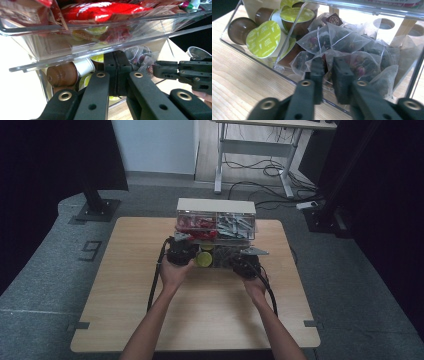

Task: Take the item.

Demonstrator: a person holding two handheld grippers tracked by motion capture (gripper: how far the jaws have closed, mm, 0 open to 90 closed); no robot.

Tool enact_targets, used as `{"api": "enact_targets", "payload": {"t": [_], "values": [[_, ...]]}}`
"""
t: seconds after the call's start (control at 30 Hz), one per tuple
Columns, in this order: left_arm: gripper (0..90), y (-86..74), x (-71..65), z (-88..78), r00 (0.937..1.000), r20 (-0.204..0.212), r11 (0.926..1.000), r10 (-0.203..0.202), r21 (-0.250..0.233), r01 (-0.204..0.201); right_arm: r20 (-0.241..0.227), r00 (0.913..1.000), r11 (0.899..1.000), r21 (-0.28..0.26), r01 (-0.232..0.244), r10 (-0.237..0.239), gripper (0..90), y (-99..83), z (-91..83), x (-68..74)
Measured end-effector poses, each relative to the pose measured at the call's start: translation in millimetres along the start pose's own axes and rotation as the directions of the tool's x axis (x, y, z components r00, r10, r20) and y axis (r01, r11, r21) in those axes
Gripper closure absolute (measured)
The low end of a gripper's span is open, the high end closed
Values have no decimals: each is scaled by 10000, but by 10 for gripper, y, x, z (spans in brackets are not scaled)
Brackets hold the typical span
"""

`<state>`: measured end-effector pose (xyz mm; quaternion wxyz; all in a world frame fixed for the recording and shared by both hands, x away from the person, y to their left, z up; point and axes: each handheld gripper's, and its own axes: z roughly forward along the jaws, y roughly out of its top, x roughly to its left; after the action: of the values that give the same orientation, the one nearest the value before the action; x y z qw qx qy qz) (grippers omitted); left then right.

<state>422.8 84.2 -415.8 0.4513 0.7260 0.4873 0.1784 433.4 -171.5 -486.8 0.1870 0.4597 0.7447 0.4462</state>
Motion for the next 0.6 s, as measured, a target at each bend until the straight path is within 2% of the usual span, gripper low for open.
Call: {"api": "enact_targets", "payload": {"t": [0.1, 0.27, 0.6], "values": [[895, -3, 2, 0, 10000, 8, 10000, 3, -10, -3, -54, 10000, 9998, -185, 36, -37, 883, 11, -22, 1], [895, -6, 5, 1, 10000, 8, 10000, -1, -12, 1, -55, 9999, 9996, -259, 83, -84, 890, 16, -38, -8], [894, -7, 4, 1, 10000, -18, 10000, -20, -12, 20, -90, 9997, 9962, -846, 210, -218, 892, 67, -204, -7]]}}
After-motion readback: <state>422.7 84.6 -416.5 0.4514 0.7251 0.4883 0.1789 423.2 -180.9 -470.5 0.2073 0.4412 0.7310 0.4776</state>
